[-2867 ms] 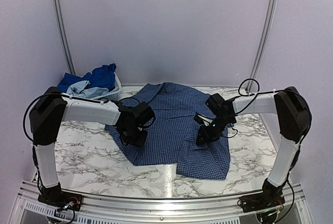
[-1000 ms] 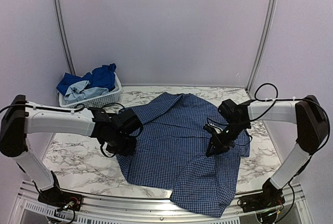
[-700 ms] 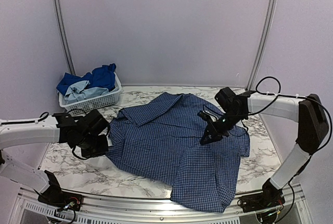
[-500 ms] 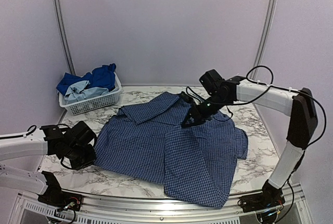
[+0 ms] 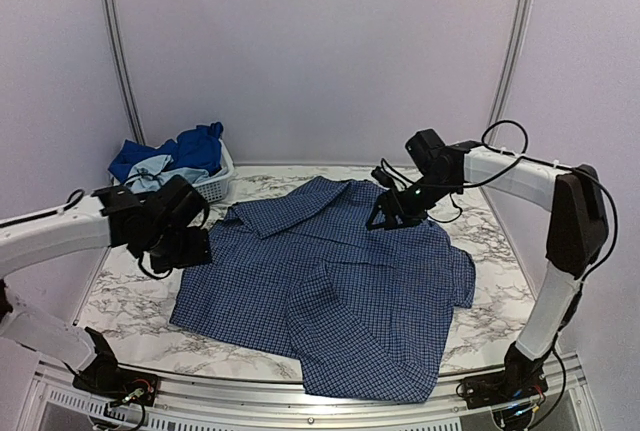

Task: Fold and stack the mixed laundry pile
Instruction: Adjust the flattened shirt at the center of the board.

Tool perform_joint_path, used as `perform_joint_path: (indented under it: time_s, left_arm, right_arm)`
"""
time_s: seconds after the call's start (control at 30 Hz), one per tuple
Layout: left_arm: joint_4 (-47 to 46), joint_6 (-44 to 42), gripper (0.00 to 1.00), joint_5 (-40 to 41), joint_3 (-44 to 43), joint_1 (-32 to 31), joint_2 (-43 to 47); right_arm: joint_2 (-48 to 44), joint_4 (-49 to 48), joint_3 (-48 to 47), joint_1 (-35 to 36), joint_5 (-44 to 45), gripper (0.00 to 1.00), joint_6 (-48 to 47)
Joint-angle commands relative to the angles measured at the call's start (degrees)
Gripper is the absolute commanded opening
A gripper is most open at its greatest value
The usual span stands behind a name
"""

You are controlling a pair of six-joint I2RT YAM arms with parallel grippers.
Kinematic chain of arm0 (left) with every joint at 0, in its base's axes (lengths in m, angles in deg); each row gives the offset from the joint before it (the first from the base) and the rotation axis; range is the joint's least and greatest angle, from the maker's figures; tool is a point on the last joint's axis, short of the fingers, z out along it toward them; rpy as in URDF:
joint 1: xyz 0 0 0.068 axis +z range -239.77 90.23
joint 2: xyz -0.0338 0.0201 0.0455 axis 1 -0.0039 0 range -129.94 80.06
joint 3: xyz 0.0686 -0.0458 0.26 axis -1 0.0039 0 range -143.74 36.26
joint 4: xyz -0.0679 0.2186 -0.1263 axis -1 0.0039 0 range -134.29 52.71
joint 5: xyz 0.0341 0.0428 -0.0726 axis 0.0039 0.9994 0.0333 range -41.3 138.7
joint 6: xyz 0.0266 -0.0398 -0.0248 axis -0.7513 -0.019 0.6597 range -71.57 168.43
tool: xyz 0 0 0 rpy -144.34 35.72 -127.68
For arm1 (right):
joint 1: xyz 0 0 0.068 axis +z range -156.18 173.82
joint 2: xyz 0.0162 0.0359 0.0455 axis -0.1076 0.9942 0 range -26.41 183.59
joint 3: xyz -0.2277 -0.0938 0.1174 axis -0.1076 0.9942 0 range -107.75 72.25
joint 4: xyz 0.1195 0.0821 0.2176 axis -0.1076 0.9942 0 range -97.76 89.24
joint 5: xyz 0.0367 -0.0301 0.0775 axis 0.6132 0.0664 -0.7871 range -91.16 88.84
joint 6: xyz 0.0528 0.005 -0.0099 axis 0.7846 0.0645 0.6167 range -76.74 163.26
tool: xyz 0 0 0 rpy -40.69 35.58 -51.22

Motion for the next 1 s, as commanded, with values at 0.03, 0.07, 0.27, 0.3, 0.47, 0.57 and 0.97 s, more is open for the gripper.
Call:
perform_joint_path:
  time_s: [0.03,0.07,0.27,0.3,0.47,0.57,0.97]
  left_arm:
    - [-5.23,-17.26,0.70,-2.53,-5.71,-0.41,-17.19]
    - [-5.65,-18.23,0.66,-2.88,-6.54,-0.50,-19.78]
    - [-8.74,-17.60,0.42,-6.53,-3.35,-0.76,-25.67]
    - [-9.18,-17.24,0.38,-7.70,-1.95,-1.05,-25.72]
    - [-9.41,-12.80,0.20,-11.55,5.51,-4.98,-23.00]
    - [-9.39,-7.55,0.15,-15.16,10.37,-8.36,-19.23]
    - [-8.84,-16.69,0.61,-11.27,-8.02,-4.32,-18.41]
  right_arm:
    - [0.73,-2.66,5.43,-3.46,4.96,0.61,1.03]
    - [1.32,-3.48,6.44,-3.72,5.31,0.60,1.08]
    - [5.96,-5.97,9.34,-4.03,5.47,0.55,0.45]
    - [6.54,-6.06,9.61,-4.03,5.38,0.54,0.19]
    - [7.58,-5.57,11.79,-3.69,4.56,0.50,-0.91]
    - [6.07,-3.88,13.41,-3.24,3.51,0.48,-1.74]
    - [3.11,-9.04,-1.84,-11.61,0.69,0.57,2.53]
